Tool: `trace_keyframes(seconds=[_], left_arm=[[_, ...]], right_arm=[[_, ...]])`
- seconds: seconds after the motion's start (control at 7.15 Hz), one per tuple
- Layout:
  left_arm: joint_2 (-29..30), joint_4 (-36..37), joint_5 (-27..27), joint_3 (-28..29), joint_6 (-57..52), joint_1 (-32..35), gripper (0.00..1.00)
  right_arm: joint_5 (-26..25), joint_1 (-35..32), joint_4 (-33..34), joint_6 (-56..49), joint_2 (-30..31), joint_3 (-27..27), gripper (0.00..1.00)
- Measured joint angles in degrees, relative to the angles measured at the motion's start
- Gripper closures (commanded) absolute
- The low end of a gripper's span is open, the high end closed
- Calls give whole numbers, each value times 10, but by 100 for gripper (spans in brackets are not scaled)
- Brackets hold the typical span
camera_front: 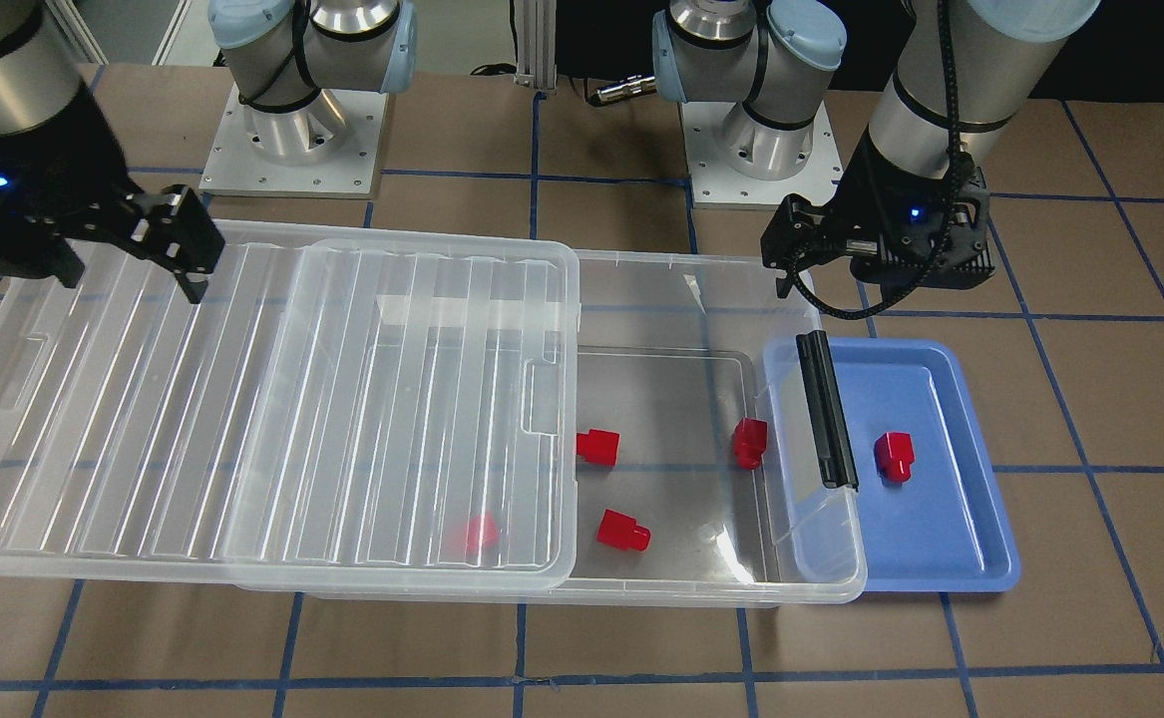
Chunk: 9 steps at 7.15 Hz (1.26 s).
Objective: Place red block in blue tray from box
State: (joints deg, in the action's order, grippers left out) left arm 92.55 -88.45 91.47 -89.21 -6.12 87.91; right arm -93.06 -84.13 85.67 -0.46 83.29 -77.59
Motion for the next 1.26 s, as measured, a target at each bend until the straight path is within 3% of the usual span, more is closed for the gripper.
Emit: trace_keyframes(seconds=[0.56,0.98,1.26], left_arm=[[-2,-7,-8,-4,-3,-1,0],[-5,-8,-6,-6,-6,-6,0],[-5,-6,-7,-7,-8,-11,0]], right_arm=[[0,195,24,-224,-3,-48,0],[2,288,148,-350,-5,-155,0],[6,310,216,-374,-6,-224,0]])
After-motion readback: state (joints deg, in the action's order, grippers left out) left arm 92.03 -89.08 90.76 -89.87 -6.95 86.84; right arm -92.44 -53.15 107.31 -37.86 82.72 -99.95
